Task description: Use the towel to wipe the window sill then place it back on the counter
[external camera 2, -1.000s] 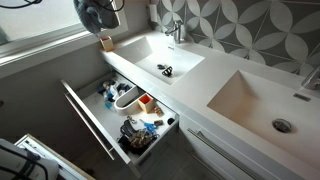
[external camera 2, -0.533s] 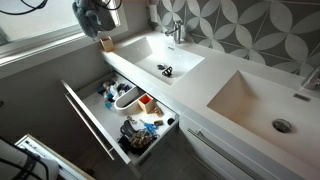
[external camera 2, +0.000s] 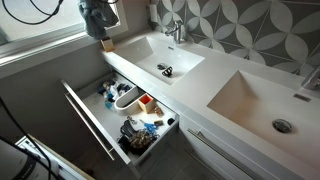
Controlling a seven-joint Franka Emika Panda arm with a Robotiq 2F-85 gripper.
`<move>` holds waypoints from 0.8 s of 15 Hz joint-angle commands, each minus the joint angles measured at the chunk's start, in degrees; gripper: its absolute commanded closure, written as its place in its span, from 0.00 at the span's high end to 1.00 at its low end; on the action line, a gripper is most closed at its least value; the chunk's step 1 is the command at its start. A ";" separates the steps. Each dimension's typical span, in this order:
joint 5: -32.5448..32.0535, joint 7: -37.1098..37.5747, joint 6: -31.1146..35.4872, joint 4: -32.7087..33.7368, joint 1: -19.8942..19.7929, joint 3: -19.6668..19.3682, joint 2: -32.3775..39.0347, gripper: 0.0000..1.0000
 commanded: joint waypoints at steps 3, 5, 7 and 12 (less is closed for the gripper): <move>-6.39 1.74 3.92 8.41 0.82 3.44 10.06 0.07; -7.09 1.78 2.12 10.35 0.46 5.01 12.78 0.07; -7.15 1.32 -0.16 12.22 0.10 6.62 15.20 0.07; -5.93 0.38 -15.51 17.11 -1.16 9.57 19.27 0.07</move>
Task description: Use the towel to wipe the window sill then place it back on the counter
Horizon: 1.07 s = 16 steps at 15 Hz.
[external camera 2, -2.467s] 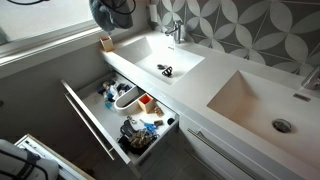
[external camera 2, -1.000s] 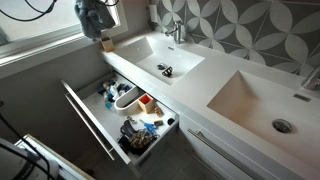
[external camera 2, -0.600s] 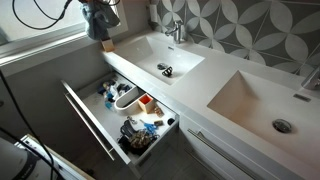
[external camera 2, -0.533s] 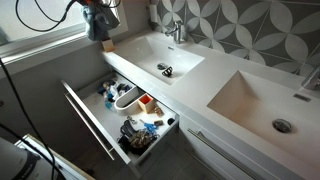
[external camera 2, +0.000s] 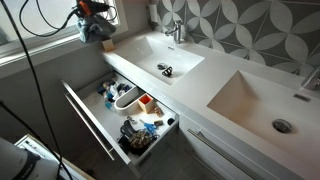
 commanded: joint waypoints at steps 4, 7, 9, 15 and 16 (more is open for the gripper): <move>-0.22 -0.39 -10.50 4.22 -1.60 2.32 2.24 0.29; -0.16 -0.56 -11.14 4.74 -1.85 2.47 2.51 0.29; -0.59 -1.05 -11.97 5.59 -1.51 2.72 3.18 0.07; -3.88 -4.61 -23.37 10.82 2.52 5.11 8.80 0.07; -4.32 -5.21 -25.36 11.59 3.13 5.39 9.48 0.07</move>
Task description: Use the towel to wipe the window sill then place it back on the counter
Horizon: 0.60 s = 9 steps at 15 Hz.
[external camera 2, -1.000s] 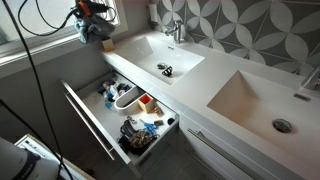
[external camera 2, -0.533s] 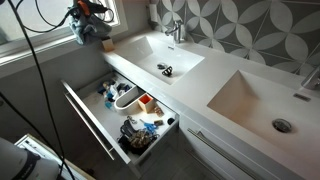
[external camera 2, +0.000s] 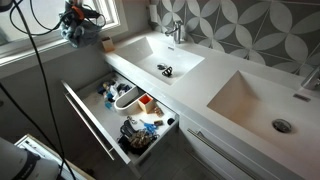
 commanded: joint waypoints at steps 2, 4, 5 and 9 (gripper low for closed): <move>-2.87 -3.26 -10.23 6.95 2.43 1.72 5.43 0.07; -4.72 -1.83 -12.33 8.65 3.10 0.38 6.03 0.07; -6.91 -0.60 -11.10 9.35 3.80 -0.91 6.19 0.07; -12.68 2.82 -2.93 11.71 5.82 -3.56 7.59 0.07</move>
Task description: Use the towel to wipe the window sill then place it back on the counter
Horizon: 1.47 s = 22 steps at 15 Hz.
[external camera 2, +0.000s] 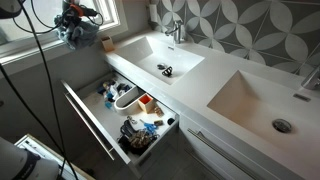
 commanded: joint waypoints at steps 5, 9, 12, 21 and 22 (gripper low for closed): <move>-11.29 8.73 16.31 6.11 5.50 -6.20 5.93 0.07; -11.55 9.31 17.88 3.83 4.72 -6.64 2.85 0.29; -13.46 10.42 19.91 4.92 5.89 -8.12 3.72 0.29; -17.94 16.39 31.86 9.81 8.09 -13.33 8.71 0.07; -18.09 17.13 33.46 10.30 8.24 -13.88 9.38 0.07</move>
